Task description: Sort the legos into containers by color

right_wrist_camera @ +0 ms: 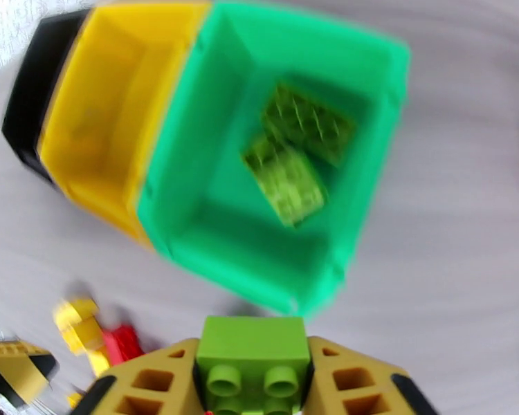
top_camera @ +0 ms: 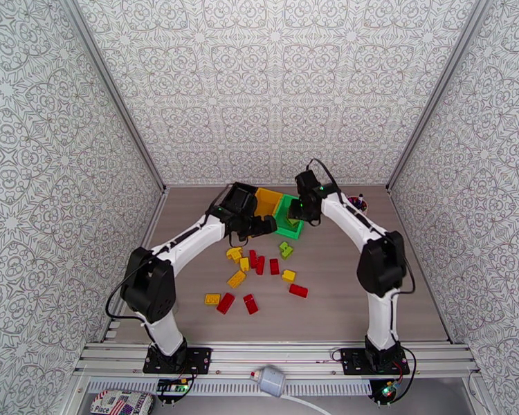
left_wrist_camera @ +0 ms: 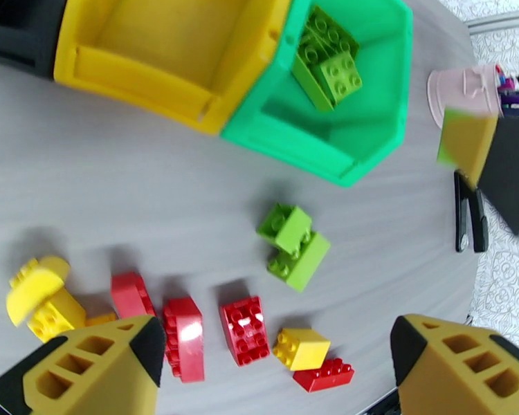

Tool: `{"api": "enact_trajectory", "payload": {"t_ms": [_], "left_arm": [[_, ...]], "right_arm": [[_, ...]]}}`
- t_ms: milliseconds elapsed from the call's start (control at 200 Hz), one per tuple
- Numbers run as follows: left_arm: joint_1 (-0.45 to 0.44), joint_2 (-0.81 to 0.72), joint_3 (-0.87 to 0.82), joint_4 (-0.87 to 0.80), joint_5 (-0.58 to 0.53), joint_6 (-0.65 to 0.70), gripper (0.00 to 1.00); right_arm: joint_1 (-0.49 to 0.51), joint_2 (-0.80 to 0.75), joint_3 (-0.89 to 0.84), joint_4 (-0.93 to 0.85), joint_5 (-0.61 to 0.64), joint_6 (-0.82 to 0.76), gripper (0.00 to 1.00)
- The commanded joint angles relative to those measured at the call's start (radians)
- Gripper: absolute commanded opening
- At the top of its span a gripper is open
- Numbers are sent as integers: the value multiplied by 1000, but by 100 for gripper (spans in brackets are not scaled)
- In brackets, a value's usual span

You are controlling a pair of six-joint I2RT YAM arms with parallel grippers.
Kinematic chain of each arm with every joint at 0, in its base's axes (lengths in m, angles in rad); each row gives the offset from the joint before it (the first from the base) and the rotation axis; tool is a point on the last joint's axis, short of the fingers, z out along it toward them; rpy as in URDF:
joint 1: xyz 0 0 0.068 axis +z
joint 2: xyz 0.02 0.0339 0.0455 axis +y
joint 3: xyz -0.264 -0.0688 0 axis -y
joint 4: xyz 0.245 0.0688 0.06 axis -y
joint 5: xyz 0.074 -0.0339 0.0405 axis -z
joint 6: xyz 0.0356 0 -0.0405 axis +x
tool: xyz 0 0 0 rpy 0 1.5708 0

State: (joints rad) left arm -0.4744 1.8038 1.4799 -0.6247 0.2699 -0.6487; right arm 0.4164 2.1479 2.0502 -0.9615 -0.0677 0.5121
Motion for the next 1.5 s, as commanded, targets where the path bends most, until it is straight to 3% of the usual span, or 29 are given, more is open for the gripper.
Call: {"api": "enact_trajectory", "payload": {"t_ms": [0, 110, 245, 680, 970, 1070, 1160, 1286, 1496], "left_arm": [[26, 34, 54, -25, 42, 42, 89], [29, 60, 86, -55, 44, 73, 87], [14, 78, 112, -92, 26, 116, 84], [-172, 116, 119, -192, -111, 237, 77], [-272, 239, 205, -266, -186, 283, 73], [-288, 288, 250, -288, -208, 294, 72], [-293, 333, 289, -304, -221, 294, 69], [-290, 387, 347, -329, -238, 293, 65], [-294, 470, 423, -365, -244, 309, 61]], "right_arm": [[-17, 101, 169, -121, -40, 11, 53], [-25, 156, 273, -165, -50, 10, 60], [-25, 117, 242, -149, -63, 5, 64], [-42, -328, -351, -28, -52, 65, 75], [-73, -603, -690, 23, -1, 218, 80], [-88, -702, -806, 78, -47, 215, 81], [-103, -758, -886, 94, -133, 192, 79], [-110, -810, -970, 131, -227, 201, 63], [-110, -861, -1004, 110, -227, 200, 57]]}}
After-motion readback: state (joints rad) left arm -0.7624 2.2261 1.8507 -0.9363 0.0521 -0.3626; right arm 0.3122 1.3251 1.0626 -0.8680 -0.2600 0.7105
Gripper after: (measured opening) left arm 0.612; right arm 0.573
